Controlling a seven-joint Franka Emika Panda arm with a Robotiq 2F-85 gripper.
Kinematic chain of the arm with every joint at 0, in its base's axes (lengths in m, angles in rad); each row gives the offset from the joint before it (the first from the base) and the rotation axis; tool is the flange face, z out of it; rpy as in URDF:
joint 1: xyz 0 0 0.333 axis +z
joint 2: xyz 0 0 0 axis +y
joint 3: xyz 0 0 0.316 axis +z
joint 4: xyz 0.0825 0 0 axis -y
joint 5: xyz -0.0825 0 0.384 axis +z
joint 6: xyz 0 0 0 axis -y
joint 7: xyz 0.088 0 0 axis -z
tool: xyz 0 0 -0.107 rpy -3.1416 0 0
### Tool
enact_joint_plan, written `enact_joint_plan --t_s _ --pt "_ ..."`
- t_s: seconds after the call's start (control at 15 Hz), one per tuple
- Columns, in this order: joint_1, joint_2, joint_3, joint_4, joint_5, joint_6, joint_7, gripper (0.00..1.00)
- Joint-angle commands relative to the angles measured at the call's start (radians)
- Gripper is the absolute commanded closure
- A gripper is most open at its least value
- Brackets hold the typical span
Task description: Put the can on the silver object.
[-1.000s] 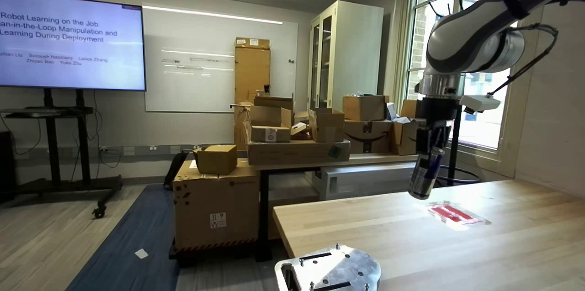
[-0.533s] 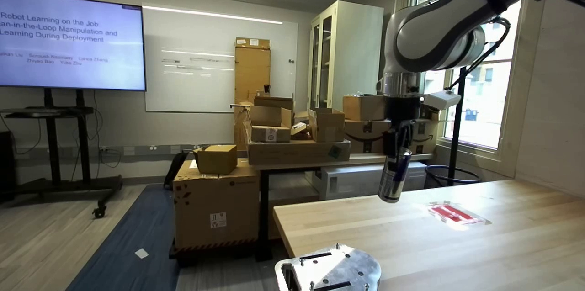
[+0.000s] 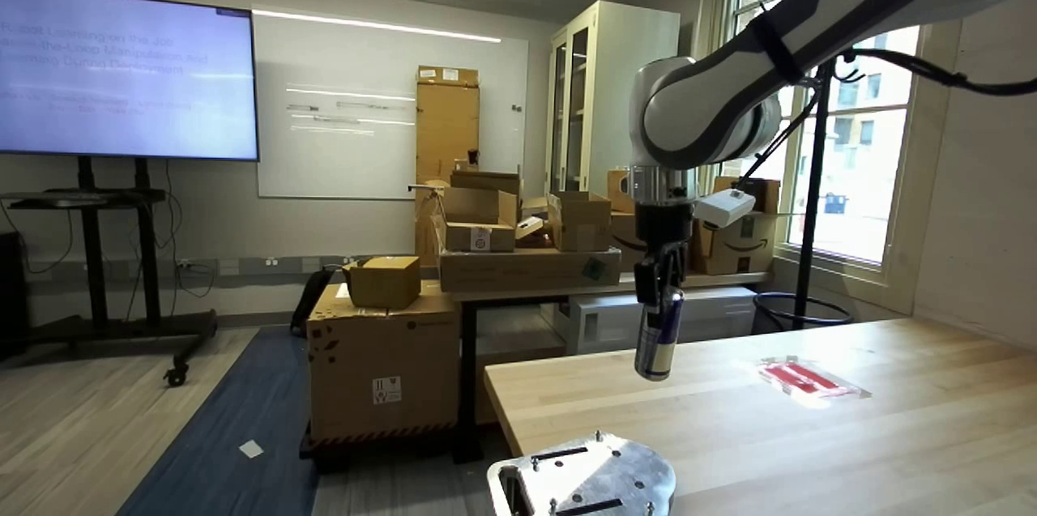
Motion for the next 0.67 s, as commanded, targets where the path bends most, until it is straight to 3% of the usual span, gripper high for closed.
enact_joint_plan --t_s 0.0,0.6 --pt "0.001 0.103 0.005 0.096 -0.022 -0.037 0.007 0.67" --pt "0.042 0.209 0.029 0.108 -0.033 -0.002 0.003 0.67"
